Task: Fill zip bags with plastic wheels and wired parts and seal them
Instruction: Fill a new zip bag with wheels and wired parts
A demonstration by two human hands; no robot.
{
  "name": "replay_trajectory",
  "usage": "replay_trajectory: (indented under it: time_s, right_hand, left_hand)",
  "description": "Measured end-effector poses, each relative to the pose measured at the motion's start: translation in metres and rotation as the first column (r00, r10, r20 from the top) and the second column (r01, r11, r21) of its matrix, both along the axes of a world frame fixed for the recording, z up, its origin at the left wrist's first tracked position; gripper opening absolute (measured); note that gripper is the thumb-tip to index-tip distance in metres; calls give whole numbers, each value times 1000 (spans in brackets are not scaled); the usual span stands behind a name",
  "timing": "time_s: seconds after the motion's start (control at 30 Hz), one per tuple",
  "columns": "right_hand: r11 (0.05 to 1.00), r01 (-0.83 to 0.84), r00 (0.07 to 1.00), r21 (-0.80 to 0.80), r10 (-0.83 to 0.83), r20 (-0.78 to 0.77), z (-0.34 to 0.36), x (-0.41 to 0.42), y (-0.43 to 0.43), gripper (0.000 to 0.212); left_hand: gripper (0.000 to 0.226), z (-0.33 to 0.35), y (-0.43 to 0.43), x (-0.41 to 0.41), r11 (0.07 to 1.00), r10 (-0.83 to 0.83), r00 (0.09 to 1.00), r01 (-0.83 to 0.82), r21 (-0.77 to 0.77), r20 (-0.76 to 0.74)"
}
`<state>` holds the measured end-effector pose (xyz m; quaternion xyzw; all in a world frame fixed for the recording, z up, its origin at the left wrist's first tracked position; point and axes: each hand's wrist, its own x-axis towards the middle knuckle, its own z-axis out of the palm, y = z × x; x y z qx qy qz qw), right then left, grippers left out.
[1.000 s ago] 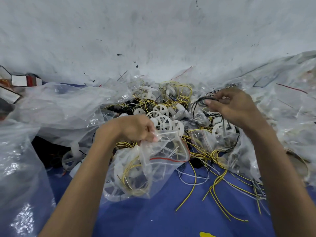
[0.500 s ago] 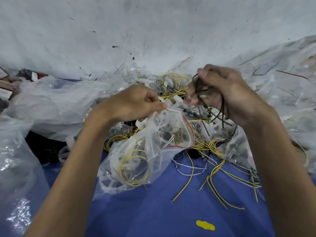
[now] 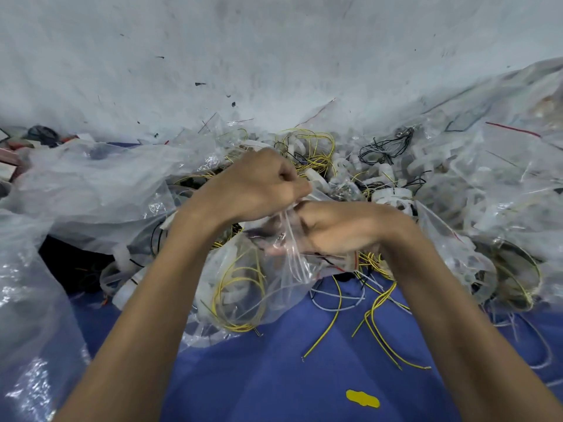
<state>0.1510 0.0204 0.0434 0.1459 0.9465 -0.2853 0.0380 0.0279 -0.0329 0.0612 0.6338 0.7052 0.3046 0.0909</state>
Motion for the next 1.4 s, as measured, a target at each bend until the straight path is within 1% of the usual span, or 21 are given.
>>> replay_trajectory:
  time_s: [0.1, 0.2, 0.23, 0.3, 0.4, 0.43, 0.5, 0.57, 0.63, 0.67, 0.77, 0.87, 0.93, 0.97, 1.0, 1.03, 1.07, 1.1, 1.13, 1.3, 1.4]
  right_hand:
    - [994, 32, 994, 104, -42, 96, -8, -5, 1, 29]
    - [961, 6, 968, 275, -74, 240, -8, -2, -3, 14]
    - [948, 10, 966, 319, -92, 241, -5, -4, -5, 22]
    - [959, -12, 991, 283, -27, 131, -6, -9, -10, 20]
    - [991, 16, 1000, 136, -15, -10, -7, -15, -16, 16]
    - [998, 1, 1000, 65, -1, 0, -5, -12, -18, 9]
    - [998, -60, 991, 25, 57, 118, -7, -5, -16, 25]
    - [993, -101, 987, 67, 91, 135, -6, -3, -14, 12]
    - [970, -133, 990, 204, 120, 78, -9, -10, -9, 25]
    - [968, -113, 994, 223, 112, 18, -6, -10, -7, 29]
    - [998, 47, 961, 37, -35, -275, 12, 5, 5, 24]
    - [975, 162, 797, -153, -221, -562, 24, 30, 27, 12]
    - [941, 296, 713, -161, -330, -618, 20, 36, 46, 10]
    - [911, 392, 712, -128, -389, -584, 12, 36, 58, 7]
    - [868, 497, 754, -14, -439, -489, 2, 35, 70, 6]
    - [808, 572, 794, 142, -502, -344, -11, 33, 80, 13]
    - [752, 601, 799, 270, -573, -183, -27, 32, 89, 21]
    - [709, 607, 773, 358, -632, -59, -43, 30, 95, 26]
    - [671, 611, 741, 420, -671, -6, -56, 28, 97, 28]
    - [576, 652, 698, 492, -710, -93, -73, 19, 95, 25]
    - [538, 638, 682, 551, -727, -81, -77, 19, 94, 28]
  left_hand:
    - [29, 1, -1, -2, 1000, 13, 999, -12, 16, -37]
    - [29, 2, -4, -5, 1000, 1, 1000, -1, 1, -31]
    - [29, 3, -4, -7, 1000, -2, 1000, 2, 1, -27]
    - [28, 4, -5, -8, 1000, -3, 1000, 3, 6, -25]
    - [27, 5, -7, -8, 1000, 1, 1000, -1, 4, -18]
    - [26, 5, -8, -9, 1000, 5, 1000, -5, 1, -16]
    - [25, 5, -8, -11, 1000, 16, 1000, -16, -9, -10]
    - [25, 5, -9, -14, 999, 31, 1000, -31, -22, -1]
    - [24, 4, -10, -20, 998, 55, 998, -55, -19, -2]
    - [23, 5, -11, -23, 998, 66, 998, -65, -9, 9]
    - [22, 6, -14, -31, 996, 88, 994, -90, 26, 62]
    - [23, 7, -16, -37, 991, 122, 990, -126, 42, 77]
    - [23, 8, -16, -39, 989, 137, 988, -141, 54, 73]
    - [23, 8, -16, -39, 987, 144, 987, -148, 59, 69]
    - [23, 8, -17, -39, 986, 150, 987, -154, 62, 64]
    - [23, 8, -17, -38, 985, 154, 986, -158, 63, 61]
    - [23, 7, -16, -37, 985, 154, 986, -158, 64, 57]
    - [22, 6, -16, -36, 986, 151, 987, -154, 63, 54]
    - [21, 6, -15, -35, 988, 143, 988, -146, 59, 51]
    - [21, 4, -12, -28, 995, 93, 995, -94, 28, 35]
    - [22, 3, -9, -28, 997, 73, 997, -73, 7, 25]
